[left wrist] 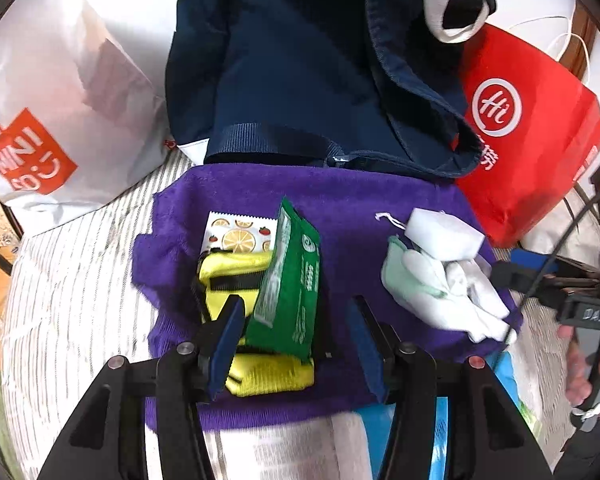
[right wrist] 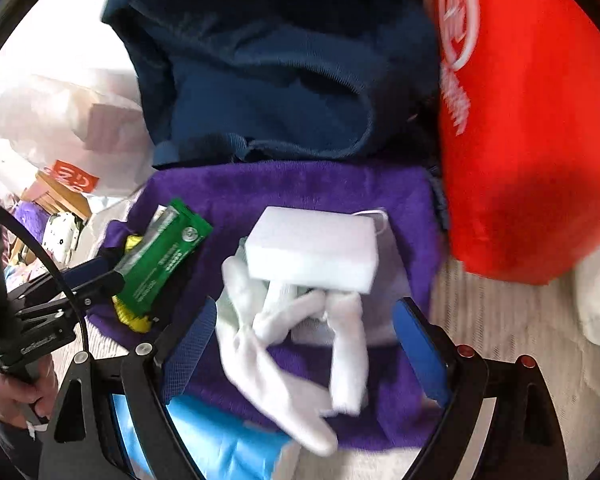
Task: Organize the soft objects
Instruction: 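Lower the sponge onto the gloves with the right tool while the left sets the packet down, then open both tools and withdraw them from the purple towel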
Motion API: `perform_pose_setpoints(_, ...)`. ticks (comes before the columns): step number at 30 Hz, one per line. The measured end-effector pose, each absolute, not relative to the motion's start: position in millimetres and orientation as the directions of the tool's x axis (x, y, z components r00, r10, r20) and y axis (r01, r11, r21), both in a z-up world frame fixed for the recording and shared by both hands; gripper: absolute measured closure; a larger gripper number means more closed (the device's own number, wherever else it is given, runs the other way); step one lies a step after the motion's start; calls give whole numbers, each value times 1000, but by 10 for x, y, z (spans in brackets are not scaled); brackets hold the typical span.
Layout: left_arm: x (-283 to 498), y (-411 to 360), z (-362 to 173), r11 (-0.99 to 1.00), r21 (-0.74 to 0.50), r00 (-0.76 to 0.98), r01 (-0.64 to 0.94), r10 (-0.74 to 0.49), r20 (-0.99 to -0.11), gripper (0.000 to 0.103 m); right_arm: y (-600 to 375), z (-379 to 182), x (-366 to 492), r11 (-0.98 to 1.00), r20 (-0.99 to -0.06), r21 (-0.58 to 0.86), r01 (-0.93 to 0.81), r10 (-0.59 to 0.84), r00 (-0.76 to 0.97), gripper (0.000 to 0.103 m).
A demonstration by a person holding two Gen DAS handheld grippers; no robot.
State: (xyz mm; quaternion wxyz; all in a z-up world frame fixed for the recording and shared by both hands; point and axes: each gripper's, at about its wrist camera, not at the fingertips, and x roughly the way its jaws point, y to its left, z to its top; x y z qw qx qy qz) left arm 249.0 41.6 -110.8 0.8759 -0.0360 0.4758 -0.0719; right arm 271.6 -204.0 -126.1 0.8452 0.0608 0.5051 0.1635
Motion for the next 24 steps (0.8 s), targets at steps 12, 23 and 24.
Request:
perform_pose_setpoints(12, 1616, 271, -887, 982, -130, 565, 139, -186, -804, 46, -2724, -988, 1534, 966, -826, 181, -183, 250, 505, 14)
perform_pose_setpoints(23, 951, 58, -1012, 976, -134, 552, 172, -208, -807, 42, -2637, -1617, 747, 941, -859, 217, -259, 310, 407, 14)
perform_pose_setpoints(24, 892, 52, -1025, 976, -136, 551, 172, -210, -808, 41, -2608, -1645, 716, 939, -859, 216, -269, 314, 405, 14)
